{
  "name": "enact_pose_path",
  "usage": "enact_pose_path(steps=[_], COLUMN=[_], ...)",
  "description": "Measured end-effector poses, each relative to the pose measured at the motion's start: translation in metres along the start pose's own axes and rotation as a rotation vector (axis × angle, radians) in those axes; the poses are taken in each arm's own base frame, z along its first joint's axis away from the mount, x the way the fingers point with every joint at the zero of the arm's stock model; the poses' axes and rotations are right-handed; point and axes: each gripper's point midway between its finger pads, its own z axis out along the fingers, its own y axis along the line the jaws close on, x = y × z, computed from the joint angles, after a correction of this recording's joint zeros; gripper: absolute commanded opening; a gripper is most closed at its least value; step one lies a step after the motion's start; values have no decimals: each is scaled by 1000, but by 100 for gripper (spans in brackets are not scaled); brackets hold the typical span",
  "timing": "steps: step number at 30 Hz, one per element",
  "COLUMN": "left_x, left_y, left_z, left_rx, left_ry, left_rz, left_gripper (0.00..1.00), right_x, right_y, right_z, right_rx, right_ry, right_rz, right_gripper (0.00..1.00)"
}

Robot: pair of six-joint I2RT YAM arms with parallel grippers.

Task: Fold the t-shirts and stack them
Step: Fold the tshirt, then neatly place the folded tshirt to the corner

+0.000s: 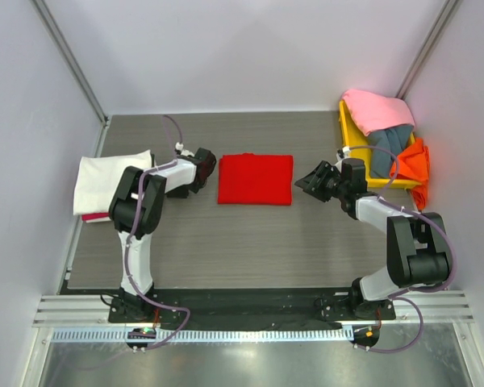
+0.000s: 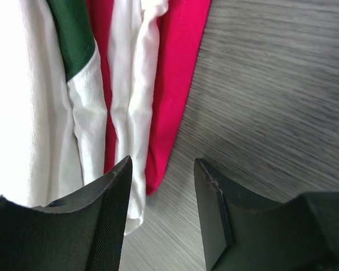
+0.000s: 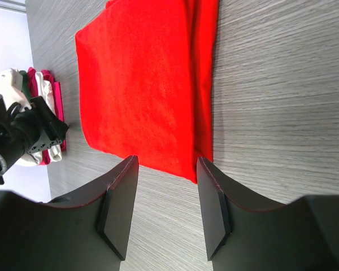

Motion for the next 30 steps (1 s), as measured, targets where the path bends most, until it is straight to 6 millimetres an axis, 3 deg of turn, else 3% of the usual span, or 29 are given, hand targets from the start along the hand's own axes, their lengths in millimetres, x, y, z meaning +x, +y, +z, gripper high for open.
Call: enact_pose_path(steps=[4,7,15,17,25,30], left_x=[-2,-2,6,7,7,5], left_y=[4,6,8,9,6,-4], left_z=[5,11,21,23,21,0], left_rx=[-49,-68,-86,-81,-70,-32], left_ry=[9,22,60,69,67,25], left_rz=[34,45,79,72,70,68], left_gripper=[48,31,13,0,0,0], right_x=[0,0,2,3,3,3], right_y=[0,0,-3,-4,-4,-4], right_z=[0,0,2,3,3,3], right_rx=[0,0,8,10,10,10], right_ry=[0,0,8,11,11,11], right_rz=[1,2,9,10,10,11], right_gripper=[51,50,50,50,49,49])
